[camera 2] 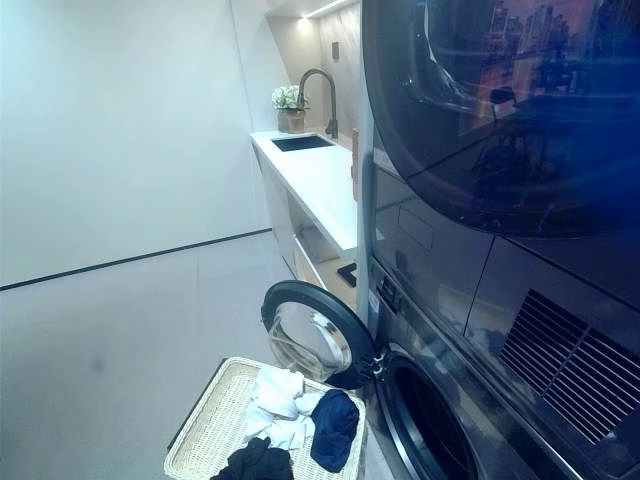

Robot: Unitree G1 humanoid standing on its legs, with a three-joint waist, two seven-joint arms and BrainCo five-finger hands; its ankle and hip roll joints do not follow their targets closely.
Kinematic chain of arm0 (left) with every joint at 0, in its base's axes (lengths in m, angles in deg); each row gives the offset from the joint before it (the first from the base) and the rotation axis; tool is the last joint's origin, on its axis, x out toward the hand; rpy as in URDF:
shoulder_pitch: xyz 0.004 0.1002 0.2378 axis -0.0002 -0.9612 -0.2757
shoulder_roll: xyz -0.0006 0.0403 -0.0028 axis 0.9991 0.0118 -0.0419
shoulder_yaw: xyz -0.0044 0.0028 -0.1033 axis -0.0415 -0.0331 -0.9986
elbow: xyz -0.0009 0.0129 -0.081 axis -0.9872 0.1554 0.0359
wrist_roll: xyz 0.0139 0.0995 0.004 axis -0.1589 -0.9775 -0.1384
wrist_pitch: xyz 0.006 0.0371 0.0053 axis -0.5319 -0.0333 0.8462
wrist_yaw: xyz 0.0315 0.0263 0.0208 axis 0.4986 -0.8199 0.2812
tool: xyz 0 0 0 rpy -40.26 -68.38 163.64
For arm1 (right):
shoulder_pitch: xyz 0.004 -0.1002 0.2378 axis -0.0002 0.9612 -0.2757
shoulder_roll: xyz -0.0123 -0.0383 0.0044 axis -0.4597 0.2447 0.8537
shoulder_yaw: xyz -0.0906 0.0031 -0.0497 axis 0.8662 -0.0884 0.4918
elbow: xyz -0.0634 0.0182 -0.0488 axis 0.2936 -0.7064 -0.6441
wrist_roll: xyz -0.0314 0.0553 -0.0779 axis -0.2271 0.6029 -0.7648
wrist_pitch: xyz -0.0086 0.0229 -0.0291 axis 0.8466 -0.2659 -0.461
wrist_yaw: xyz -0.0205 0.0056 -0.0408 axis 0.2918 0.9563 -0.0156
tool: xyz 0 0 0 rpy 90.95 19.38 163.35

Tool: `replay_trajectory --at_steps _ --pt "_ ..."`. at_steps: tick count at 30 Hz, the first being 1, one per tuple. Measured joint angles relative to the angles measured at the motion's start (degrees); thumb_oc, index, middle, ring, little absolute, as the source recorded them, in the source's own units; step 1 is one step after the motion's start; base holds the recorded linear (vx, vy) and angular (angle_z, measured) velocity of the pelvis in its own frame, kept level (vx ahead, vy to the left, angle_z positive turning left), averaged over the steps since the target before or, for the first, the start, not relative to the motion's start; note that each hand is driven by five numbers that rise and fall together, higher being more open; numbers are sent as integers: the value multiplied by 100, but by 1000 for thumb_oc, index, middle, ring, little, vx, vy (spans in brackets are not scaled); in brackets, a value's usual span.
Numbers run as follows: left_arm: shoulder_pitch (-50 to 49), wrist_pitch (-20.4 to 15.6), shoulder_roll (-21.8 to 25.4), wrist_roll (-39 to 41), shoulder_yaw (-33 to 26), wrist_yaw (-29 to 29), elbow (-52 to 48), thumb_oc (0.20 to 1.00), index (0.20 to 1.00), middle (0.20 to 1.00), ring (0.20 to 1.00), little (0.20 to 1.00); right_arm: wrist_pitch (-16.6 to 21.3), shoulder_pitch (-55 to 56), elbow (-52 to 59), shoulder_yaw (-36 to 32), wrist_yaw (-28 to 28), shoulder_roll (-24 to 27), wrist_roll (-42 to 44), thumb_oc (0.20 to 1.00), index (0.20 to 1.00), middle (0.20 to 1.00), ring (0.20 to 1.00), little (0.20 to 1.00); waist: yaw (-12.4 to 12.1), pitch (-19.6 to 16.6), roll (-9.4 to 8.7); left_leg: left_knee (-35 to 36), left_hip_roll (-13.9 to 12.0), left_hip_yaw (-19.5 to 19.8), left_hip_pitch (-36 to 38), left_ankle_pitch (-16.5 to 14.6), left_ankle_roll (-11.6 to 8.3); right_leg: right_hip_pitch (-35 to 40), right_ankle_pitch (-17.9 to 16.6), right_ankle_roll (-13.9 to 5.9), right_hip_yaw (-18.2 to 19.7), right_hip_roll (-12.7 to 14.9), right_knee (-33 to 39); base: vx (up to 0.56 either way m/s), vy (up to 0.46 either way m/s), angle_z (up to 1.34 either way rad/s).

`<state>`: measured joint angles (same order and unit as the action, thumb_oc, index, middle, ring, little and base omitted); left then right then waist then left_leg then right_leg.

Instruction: Put the clothes into the washing machine.

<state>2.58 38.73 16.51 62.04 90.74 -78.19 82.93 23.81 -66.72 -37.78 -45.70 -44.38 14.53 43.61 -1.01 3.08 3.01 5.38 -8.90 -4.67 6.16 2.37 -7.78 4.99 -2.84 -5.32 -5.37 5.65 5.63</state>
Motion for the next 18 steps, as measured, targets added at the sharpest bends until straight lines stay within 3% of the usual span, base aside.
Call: replay_trajectory --at_steps 3,7,10,11,12,15,18 --pt "271 -304 22 397 195 159 -276 1000 1000 1000 1000 1000 83 -360 193 209 -28 95 131 1000 1000 1000 1000 1000 2 252 68 -67 26 33 -474 147 -14 -488 -164 -5 4 6 -10 -280 9 0" --pt "1406 -981 97 1088 264 512 -1203 1000 1000 1000 1000 1000 304 -1528 467 243 -174 215 450 1000 1000 1000 1000 1000 -2 1398 160 -87 93 193 -1442 568 12 -1356 -574 57 -20 -17 -35 -184 24 11" --pt "2103 -1319 265 1320 295 831 -1458 1000 1000 1000 1000 1000 408 -2184 534 231 -246 287 635 1000 1000 1000 1000 1000 3 2109 167 -51 102 280 -1706 679 45 -1598 -662 38 -61 -19 -35 -66 34 8" --pt "2103 -1319 265 1320 295 831 -1458 1000 1000 1000 1000 1000 408 -2184 534 231 -246 287 635 1000 1000 1000 1000 1000 3 2109 167 -51 102 280 -1706 679 45 -1598 -662 38 -61 -19 -35 -82 18 11" --pt "2359 -1583 447 1334 300 1193 -1799 1000 1000 1000 1000 1000 479 -2440 630 214 -285 425 839 1000 1000 1000 1000 1000 1 2433 149 -38 115 336 -1843 728 28 -1720 -684 37 -94 -10 -36 -81 1 7" --pt "2548 -1685 583 1300 311 1525 -1958 1000 1000 1000 1000 1000 506 -2582 625 221 -294 531 985 1000 1000 1000 1000 1000 -14 2613 132 -54 125 348 -1939 750 24 -1805 -715 63 -127 -7 -44 -73 -17 3" --pt "2923 -1747 866 874 297 2321 -2180 1000 1000 1000 1000 1000 583 -2845 649 221 -294 690 1200 1000 1000 1000 1000 1000 -148 2780 28 -226 115 348 -2450 752 25 -2417 -659 70 -120 -2 -379 -87 -51 -4"
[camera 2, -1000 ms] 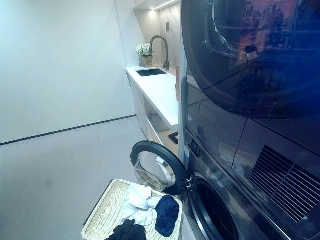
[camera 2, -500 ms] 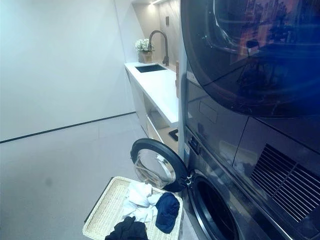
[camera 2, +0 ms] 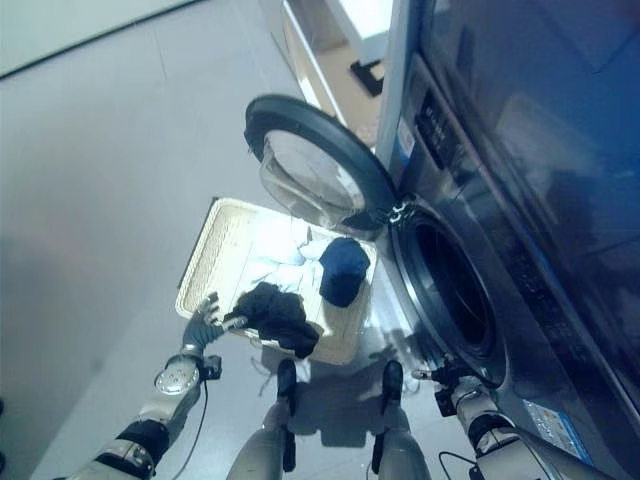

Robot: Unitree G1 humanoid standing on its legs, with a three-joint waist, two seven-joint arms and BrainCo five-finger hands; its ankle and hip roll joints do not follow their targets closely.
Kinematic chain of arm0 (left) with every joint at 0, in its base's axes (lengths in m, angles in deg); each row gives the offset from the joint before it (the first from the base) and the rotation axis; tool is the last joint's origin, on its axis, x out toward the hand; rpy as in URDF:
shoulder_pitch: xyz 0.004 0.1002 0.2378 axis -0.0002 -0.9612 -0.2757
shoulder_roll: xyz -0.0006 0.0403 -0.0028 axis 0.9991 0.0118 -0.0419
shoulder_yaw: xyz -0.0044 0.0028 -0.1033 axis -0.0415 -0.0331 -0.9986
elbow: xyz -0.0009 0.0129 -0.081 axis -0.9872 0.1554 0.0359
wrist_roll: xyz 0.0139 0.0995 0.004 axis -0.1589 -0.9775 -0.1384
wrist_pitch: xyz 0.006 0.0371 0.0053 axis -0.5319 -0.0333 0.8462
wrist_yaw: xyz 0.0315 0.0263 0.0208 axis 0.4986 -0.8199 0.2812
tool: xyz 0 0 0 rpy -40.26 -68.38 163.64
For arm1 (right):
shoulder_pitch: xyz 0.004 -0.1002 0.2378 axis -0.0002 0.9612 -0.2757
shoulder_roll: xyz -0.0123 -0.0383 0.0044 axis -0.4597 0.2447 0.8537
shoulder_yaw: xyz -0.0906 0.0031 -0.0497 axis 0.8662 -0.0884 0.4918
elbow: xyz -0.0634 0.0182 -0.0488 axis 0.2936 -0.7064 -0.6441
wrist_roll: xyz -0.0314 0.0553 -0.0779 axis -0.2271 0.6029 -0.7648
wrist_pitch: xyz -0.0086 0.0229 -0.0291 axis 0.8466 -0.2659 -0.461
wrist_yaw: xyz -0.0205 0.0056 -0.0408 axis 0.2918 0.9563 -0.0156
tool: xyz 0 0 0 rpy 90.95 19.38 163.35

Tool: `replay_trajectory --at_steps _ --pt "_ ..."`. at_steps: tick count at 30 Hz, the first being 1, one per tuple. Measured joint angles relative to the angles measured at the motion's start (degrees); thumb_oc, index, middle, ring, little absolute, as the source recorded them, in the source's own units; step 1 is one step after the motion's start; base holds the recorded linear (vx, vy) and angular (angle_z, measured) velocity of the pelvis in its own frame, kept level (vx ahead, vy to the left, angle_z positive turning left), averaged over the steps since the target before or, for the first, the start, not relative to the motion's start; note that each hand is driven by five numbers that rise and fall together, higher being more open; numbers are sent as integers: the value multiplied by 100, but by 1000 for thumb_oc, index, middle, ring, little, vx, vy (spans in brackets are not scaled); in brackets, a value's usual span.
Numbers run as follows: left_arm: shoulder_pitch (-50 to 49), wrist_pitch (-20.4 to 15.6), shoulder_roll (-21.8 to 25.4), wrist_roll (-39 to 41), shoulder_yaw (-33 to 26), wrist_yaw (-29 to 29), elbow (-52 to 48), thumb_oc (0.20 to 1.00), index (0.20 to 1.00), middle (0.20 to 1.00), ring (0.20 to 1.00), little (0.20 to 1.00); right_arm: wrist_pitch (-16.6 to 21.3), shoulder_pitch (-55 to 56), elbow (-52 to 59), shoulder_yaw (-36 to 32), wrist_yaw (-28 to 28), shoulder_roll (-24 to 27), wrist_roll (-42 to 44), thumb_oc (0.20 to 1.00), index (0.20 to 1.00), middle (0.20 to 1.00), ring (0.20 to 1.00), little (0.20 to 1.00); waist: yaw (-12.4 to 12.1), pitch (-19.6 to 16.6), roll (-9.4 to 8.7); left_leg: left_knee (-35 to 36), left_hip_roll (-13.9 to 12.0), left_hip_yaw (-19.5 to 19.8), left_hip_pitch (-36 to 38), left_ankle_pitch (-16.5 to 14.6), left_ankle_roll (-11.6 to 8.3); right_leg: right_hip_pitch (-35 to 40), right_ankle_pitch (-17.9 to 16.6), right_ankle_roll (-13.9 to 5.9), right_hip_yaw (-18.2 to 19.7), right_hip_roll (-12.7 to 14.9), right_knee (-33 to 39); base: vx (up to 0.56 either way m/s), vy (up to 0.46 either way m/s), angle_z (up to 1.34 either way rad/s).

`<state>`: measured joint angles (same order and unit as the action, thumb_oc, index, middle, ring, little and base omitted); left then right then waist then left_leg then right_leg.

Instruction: Put the clothes into the washing machine.

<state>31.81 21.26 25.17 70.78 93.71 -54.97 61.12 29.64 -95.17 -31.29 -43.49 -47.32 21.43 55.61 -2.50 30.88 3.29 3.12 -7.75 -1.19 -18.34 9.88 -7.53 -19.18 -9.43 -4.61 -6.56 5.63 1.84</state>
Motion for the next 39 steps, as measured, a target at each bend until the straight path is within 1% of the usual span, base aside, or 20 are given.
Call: replay_trajectory --at_steps 2,3,4,5,6,7,9,11,17,20,22,24,25,26,27,29,31,35,38,39 --pt "290 -9 173 -706 22 650 -216 1000 1000 1000 1000 1000 66 -51 134 7 2 -5 107 1000 1000 1000 1000 1000 -19 76 -138 -88 -1 69 -269 1 0 -286 72 8 -12 10 -193 -65 -49 5" --pt "290 -9 173 -706 22 650 -216 1000 1000 1000 1000 1000 66 -51 134 7 2 -5 107 1000 1000 1000 1000 1000 -19 76 -138 -88 -1 69 -269 1 0 -286 72 8 -12 10 -193 -135 -65 6" --pt "370 -14 228 -1141 160 1036 -261 1000 1000 1000 1000 1000 108 -44 200 40 -1 -14 204 1000 1000 1000 1000 1000 -19 74 -172 -117 15 85 -301 3 -1 -350 130 -6 -13 24 -301 -115 -37 5" --pt "431 -13 304 -1371 292 1240 -314 1000 1000 1000 1000 1000 144 -47 241 78 1 -2 228 1000 1000 1000 1000 1000 -19 48 -186 -170 24 123 -401 1 -1 -467 165 -12 -18 38 -396 -144 -40 2" --pt "477 -45 530 -1919 546 1618 -474 1000 1000 1000 1000 1000 243 -133 285 103 0 34 281 1000 1000 1000 1000 1000 -18 25 -220 -299 30 165 -646 -47 -19 -777 312 -29 -19 70 -644 -64 -9 3" --pt "589 -79 646 -2421 643 1914 -512 1000 1000 1000 1000 1000 298 -241 361 100 -4 96 369 1000 1000 1000 1000 1000 -12 25 -220 -393 54 194 -959 -46 -17 -1116 338 -23 -17 95 -826 -75 -6 2" --pt "723 -17 688 -3146 698 2329 -508 1000 1000 1000 1000 1000 317 -322 454 99 -13 107 388 1000 1000 1000 1000 1000 -6 28 -224 -498 88 213 -1275 -18 1 -1494 367 -14 -3 134 -1062 -61 7 4" --pt "833 11 877 -3913 1064 2596 -518 1000 1000 1000 1000 1000 327 -360 648 113 -16 115 448 1000 1000 1000 1000 1000 1 29 -224 -676 138 252 -1603 -20 4 -1887 471 -18 29 195 -1382 -40 34 6" --pt "1354 65 1134 -4735 1664 2846 -484 1000 1000 1000 1000 1000 406 -532 938 157 -64 226 470 1000 1000 1000 1000 1000 45 29 -226 -1214 252 266 -2463 -138 52 -2883 698 -6 177 320 -2149 -21 42 4" --pt "1627 132 1249 -4980 1935 2842 -429 1000 1000 1000 1000 1000 407 -657 1129 268 -65 363 468 1000 1000 1000 1000 1000 68 32 -231 -1379 260 259 -2792 -155 41 -3242 720 9 244 322 -2339 0 0 0" --pt "1672 136 1285 -5063 1994 2841 -384 1000 1000 1000 1000 1000 409 -751 1151 333 -64 375 468 1000 1000 1000 1000 1000 178 34 -233 -1433 260 267 -2891 -158 38 -3342 722 13 250 322 -2388 0 0 0" --pt "1859 146 1345 -5178 2311 2826 -209 1000 1000 1000 1000 1000 414 -807 1165 349 -64 435 469 1000 1000 1000 1000 1000 194 33 -234 -1558 258 260 -2996 -208 42 -3430 725 15 276 319 -2441 -4 4 -3" --pt "1975 184 1395 -5187 2506 2826 -174 1000 1000 1000 1000 1000 415 -846 1180 392 -63 503 469 1000 1000 1000 1000 1000 217 32 -234 -1633 260 261 -3097 -245 41 -3521 731 18 298 318 -2488 -8 8 -4" --pt "1975 184 1395 -5187 2506 2826 -174 1000 1000 1000 1000 1000 415 -846 1180 392 -63 503 469 1000 1000 1000 1000 1000 217 32 -234 -1633 260 261 -3097 -245 41 -3521 731 18 298 318 -2488 0 0 0" --pt "2177 257 1564 -5280 2722 2817 -66 1000 1000 1000 1000 1000 419 -1016 1271 465 -67 602 469 1000 1000 1000 1000 1000 334 33 -236 -1768 263 281 -3369 -256 41 -3775 726 27 307 319 -2587 9 5 -4" --pt "2354 338 1567 -5283 2739 2771 17 1000 1000 1000 1000 1000 424 -1081 1336 489 -72 634 473 1000 1000 1000 1000 1000 340 45 -256 -1795 237 272 -3488 -265 28 -3920 706 52 326 294 -2608 2 9 -8" --pt "2488 372 1615 -5294 2953 2757 172 1000 1000 1000 1000 1000 434 -1120 1363 647 -60 689 479 1000 1000 1000 1000 1000 343 44 -256 -1815 218 274 -3545 -276 15 -3987 708 65 339 270 -2619 4 7 -6" --pt "2701 427 1628 -5282 3095 2689 348 1000 1000 1000 1000 1000 442 -1301 1404 707 -70 787 485 1000 1000 1000 1000 1000 403 45 -258 -1866 201 276 -3737 -289 -6 -4215 723 108 348 256 -2713 1 2 -1" --pt "2802 571 1654 -5263 3153 2341 442 1000 1000 1000 1000 1000 442 -1345 1616 715 -124 791 491 1000 1000 1000 1000 1000 482 45 -258 -1868 212 271 -3784 -285 -23 -4281 726 122 369 260 -2760 0 0 0" --pt "2802 571 1654 -5263 3153 2341 442 1000 1000 1000 1000 1000 442 -1345 1616 715 -124 791 491 1000 1000 1000 1000 1000 482 45 -258 -1868 212 271 -3784 -285 -23 -4281 726 122 369 260 -2760 0 0 0"
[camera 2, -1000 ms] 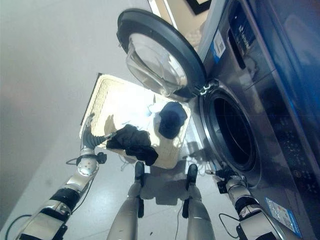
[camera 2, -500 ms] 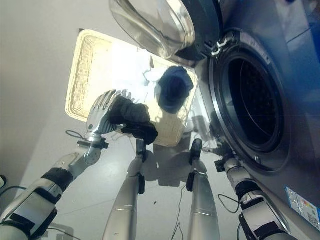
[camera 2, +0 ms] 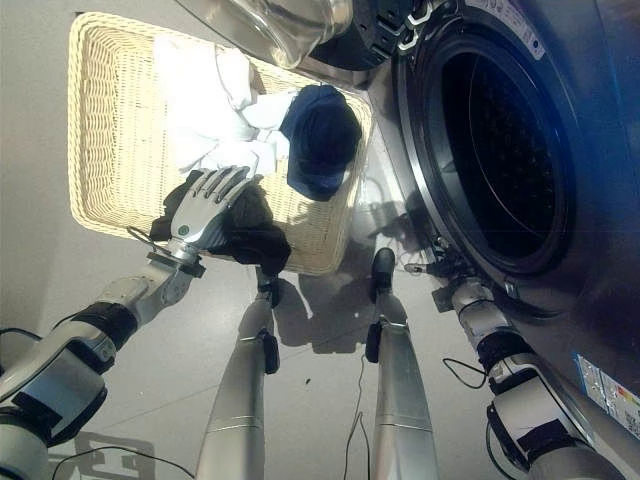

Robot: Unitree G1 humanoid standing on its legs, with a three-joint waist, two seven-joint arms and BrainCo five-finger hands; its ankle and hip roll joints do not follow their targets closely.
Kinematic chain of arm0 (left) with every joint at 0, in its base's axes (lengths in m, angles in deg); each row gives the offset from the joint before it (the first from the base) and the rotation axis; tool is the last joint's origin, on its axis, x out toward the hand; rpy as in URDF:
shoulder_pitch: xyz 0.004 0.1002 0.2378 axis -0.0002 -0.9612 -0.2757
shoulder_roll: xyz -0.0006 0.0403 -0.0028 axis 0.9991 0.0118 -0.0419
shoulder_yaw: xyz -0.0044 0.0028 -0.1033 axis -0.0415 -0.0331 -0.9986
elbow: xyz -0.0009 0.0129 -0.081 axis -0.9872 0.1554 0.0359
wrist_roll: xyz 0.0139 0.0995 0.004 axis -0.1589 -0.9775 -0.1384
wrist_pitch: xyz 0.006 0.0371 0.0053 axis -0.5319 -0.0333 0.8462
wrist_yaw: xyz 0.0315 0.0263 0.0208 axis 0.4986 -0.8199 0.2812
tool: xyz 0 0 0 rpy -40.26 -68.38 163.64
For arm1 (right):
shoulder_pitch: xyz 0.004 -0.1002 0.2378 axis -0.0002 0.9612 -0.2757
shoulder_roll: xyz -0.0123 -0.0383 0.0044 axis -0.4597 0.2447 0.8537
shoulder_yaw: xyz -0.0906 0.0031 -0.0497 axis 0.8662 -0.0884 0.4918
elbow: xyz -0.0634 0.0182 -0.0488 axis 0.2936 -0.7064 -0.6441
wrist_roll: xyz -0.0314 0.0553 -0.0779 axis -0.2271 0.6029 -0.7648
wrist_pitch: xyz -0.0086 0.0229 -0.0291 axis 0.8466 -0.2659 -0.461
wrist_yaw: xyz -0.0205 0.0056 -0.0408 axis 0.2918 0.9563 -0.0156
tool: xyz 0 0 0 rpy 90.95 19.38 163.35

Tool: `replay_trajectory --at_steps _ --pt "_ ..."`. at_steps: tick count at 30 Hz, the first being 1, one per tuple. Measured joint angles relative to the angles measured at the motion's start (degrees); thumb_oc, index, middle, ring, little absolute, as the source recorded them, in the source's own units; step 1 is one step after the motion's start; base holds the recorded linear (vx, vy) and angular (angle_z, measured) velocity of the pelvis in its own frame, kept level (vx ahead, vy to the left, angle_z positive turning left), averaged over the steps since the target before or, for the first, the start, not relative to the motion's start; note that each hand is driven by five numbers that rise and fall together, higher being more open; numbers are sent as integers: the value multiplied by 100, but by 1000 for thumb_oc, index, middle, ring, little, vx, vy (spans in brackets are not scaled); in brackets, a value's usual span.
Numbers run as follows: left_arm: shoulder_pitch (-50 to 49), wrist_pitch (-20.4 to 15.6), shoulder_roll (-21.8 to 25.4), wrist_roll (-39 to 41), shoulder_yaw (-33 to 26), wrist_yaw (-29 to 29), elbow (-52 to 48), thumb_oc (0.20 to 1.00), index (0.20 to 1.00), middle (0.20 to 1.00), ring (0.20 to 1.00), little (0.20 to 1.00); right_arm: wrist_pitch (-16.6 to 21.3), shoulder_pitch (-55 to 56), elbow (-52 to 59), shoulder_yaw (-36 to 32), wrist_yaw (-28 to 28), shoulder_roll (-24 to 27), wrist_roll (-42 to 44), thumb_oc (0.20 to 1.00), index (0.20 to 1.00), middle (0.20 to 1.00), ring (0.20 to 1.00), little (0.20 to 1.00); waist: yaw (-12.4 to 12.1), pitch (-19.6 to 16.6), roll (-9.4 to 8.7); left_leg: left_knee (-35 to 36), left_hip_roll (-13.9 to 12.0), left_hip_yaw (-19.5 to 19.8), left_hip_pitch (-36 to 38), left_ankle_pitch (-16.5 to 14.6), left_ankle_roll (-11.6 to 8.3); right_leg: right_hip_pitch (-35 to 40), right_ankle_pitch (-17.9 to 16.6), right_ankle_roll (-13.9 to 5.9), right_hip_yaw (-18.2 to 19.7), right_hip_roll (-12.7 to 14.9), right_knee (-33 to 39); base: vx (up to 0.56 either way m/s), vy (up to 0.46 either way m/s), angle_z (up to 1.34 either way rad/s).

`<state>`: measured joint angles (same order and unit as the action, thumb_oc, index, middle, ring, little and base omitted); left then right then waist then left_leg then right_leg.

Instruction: Put the clothes into the washing machine.

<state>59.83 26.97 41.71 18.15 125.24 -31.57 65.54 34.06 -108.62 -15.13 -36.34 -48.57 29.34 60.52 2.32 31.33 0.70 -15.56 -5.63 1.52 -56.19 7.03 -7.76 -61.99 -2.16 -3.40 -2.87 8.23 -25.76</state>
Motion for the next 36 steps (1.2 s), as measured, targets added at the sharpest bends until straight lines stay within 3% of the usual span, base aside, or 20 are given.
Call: replay_trajectory --at_steps 8,17,18,19,20,30,36 --pt "206 434 13 446 119 -763 438 1000 1000 1000 1000 1000 91 -92 -123 74 -18 4 156 1000 1000 1000 1000 1000 120 -1 -2 -1 -17 -31 -1 -8 -2 -20 22 -22 10 -11 6 1 -1 0" --pt "255 521 14 679 112 -1238 414 1000 1000 1000 1000 1000 127 -110 -109 102 -21 6 220 1000 1000 1000 1000 1000 127 -3 -2 5 -27 -49 -21 -24 -9 -39 26 -25 20 -26 34 0 0 0" --pt "256 520 14 679 112 -1258 414 865 865 865 865 865 128 -110 -109 102 -21 6 220 1000 1000 1000 1000 1000 124 -3 -1 8 -27 -50 -21 -24 -9 -39 26 -25 20 -26 38 0 0 0" --pt "260 511 14 678 112 -1304 413 413 413 413 413 413 129 -112 -110 102 -21 6 220 1000 1000 1000 1000 1000 125 -3 -1 9 -26 -51 -20 -15 -24 -37 26 -24 20 -26 42 0 0 0" --pt "260 503 14 678 113 -1335 413 200 200 200 200 200 129 -112 -110 103 -21 6 221 1000 1000 1000 1000 1000 124 -3 -1 9 -26 -51 -19 -15 -24 -36 26 -24 20 -26 42 0 0 0" --pt "288 444 55 680 111 -1322 326 200 200 200 200 200 145 -111 -84 111 -21 9 222 1000 1000 1000 1000 1000 119 -4 0 7 -24 -69 -9 -10 -32 -32 8 2 20 -23 24 0 0 0" --pt "66 265 72 785 -46 -514 307 200 200 200 200 200 170 -99 -51 111 -27 12 222 1000 1000 1000 1000 1000 108 -4 0 3 -24 -68 -3 -9 -33 -35 6 4 20 -23 2 0 0 0"
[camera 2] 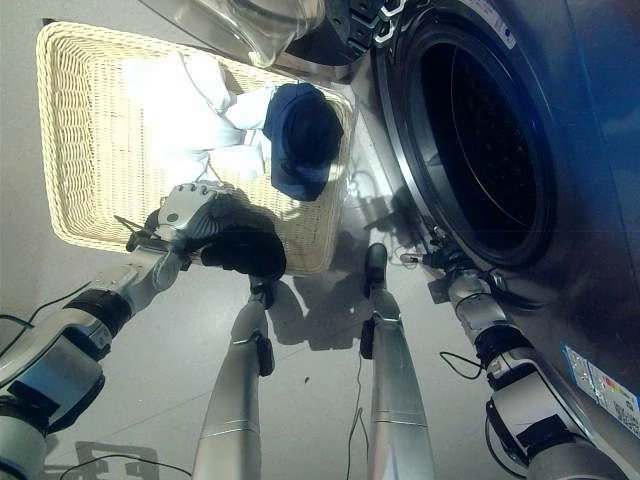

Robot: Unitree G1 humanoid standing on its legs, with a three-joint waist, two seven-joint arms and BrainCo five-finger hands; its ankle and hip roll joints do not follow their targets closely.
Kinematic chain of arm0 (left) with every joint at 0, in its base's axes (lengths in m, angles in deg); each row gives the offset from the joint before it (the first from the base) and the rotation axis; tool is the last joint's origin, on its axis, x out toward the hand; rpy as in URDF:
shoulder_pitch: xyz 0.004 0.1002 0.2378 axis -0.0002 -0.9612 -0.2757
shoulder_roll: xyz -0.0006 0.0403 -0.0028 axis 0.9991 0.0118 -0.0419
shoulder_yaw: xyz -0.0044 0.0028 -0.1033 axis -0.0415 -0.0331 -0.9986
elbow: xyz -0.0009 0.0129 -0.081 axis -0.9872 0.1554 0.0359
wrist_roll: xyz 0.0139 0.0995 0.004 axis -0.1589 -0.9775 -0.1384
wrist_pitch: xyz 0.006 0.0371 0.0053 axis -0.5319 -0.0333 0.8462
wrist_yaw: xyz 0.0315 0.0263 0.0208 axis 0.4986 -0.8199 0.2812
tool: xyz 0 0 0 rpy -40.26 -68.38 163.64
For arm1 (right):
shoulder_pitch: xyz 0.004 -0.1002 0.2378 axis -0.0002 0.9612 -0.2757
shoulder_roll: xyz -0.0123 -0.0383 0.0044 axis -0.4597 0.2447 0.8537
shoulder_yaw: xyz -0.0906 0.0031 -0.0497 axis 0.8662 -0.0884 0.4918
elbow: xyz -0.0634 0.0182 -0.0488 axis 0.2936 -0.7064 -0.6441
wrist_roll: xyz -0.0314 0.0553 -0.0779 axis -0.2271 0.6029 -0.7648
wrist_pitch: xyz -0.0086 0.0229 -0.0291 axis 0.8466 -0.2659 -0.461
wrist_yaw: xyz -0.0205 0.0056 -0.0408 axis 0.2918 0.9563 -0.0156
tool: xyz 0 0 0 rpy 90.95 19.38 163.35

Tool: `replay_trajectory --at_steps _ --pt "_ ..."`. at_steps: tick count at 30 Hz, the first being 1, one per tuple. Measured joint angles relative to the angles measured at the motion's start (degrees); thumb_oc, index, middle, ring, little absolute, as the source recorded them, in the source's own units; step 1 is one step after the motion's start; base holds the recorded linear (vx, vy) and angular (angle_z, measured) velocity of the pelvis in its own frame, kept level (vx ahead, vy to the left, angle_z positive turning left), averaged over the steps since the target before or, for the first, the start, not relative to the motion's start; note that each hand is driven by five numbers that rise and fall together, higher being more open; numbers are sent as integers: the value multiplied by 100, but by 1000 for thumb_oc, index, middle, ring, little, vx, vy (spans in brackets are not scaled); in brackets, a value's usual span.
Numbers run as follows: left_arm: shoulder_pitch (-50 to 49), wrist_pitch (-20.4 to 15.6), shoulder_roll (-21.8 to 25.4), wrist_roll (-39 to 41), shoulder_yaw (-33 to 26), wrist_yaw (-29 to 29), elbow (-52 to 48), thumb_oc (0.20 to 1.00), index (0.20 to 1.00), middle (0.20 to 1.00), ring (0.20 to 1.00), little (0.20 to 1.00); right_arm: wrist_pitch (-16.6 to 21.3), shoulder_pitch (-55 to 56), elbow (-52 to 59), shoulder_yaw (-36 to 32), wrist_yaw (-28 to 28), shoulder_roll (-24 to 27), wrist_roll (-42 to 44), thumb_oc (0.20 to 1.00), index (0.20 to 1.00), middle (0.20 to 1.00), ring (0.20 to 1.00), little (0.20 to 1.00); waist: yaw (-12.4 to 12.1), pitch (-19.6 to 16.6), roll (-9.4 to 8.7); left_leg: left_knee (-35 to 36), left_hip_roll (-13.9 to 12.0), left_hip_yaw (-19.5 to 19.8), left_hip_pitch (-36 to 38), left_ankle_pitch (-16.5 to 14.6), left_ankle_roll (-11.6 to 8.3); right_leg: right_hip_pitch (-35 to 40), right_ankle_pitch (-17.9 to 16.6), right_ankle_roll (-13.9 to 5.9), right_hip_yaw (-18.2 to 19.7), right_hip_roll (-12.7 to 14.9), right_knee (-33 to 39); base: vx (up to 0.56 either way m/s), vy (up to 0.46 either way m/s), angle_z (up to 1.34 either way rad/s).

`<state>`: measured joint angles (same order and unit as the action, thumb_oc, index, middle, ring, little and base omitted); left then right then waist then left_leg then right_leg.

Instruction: Put the clothes into the washing machine.

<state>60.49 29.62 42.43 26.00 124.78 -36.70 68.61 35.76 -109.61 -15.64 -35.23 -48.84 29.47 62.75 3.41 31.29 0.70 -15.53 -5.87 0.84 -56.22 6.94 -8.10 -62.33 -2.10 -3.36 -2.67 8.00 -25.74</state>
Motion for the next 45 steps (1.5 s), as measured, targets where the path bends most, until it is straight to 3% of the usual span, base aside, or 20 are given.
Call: replay_trajectory --at_steps 3,7,9,11,12,16,22,28,31,37,45 --pt "-208 -147 -3 247 -317 331 -84 200 200 200 200 200 3 15 39 -2 -30 -4 0 1000 1000 1000 1000 1000 -13 0 0 -2 2 3 1 0 0 1 0 0 0 0 -8 1 -15 0" --pt "-716 -549 -231 802 -1681 869 -497 200 200 200 200 200 7 218 147 -79 -122 -3 1 1000 1000 1000 1000 1000 -133 0 0 -1 2 66 26 1 -3 20 16 17 -17 1 -48 4 -50 2" --pt "-824 -738 -260 1156 -2010 1162 -658 200 200 200 200 200 7 313 301 -77 -134 -21 1 1000 1000 1000 1000 1000 -151 0 0 -9 17 108 33 11 -16 27 53 24 -44 12 -123 3 -48 8" --pt "-893 -854 -290 1317 -2184 1222 -754 200 200 200 200 200 2 339 380 -84 -184 -29 10 1000 1000 1000 1000 1000 -196 -1 -2 -15 20 121 42 11 -17 33 60 23 -51 18 -151 2 -56 3" --pt "-1017 -979 -434 1592 -2534 1244 -1027 200 200 200 200 200 4 420 545 -107 -258 -29 101 1000 1000 1000 1000 1000 -214 -1 -2 -16 26 141 49 11 -17 32 69 27 -58 30 -172 1 -37 4" --pt "-1455 -1568 -834 2718 -3038 1159 -1820 200 200 200 200 200 0 691 1261 -308 -467 -147 518 1000 1000 1000 1000 1000 -290 -4 -10 -16 29 244 53 32 -50 49 170 28 -138 33 -274 4 -40 9" --pt "-1736 -1923 -1300 3725 -3239 444 -2361 200 200 200 200 200 39 848 2062 -693 -789 -405 893 1000 1000 1000 1000 1000 -296 -7 -62 -32 35 259 50 22 -36 51 185 31 -151 39 -300 0 0 0" --pt "-1875 -2079 -1535 3816 -3227 35 -2864 200 200 200 200 200 155 1056 2860 -784 -814 -537 1112 1000 1000 1000 1000 1000 -284 -5 -68 -25 35 264 49 19 -39 51 188 32 -160 39 -299 0 0 0" --pt "-2077 -2080 -1530 3547 -3222 31 -3428 200 200 200 200 200 230 1381 3814 -836 -576 -647 1124 1000 1000 1000 1000 1000 -282 -6 -68 -22 35 265 57 19 -38 56 190 39 -161 39 -303 0 0 0" --pt "-2059 -2055 -1578 3201 -3192 -196 -3708 200 200 200 200 200 251 1383 4480 -605 6 -958 1123 1000 1000 1000 1000 1000 -284 -6 -68 -67 85 272 72 18 -36 59 223 25 -157 91 -390 1 5 2" --pt "-1977 -2051 -1599 3129 -2909 -620 -3825 200 200 200 200 200 94 869 4581 -171 445 -1048 1276 1000 1000 1000 1000 1000 -344 -6 -67 -106 130 296 74 23 -28 59 242 4 -160 140 -459 1 1 2"
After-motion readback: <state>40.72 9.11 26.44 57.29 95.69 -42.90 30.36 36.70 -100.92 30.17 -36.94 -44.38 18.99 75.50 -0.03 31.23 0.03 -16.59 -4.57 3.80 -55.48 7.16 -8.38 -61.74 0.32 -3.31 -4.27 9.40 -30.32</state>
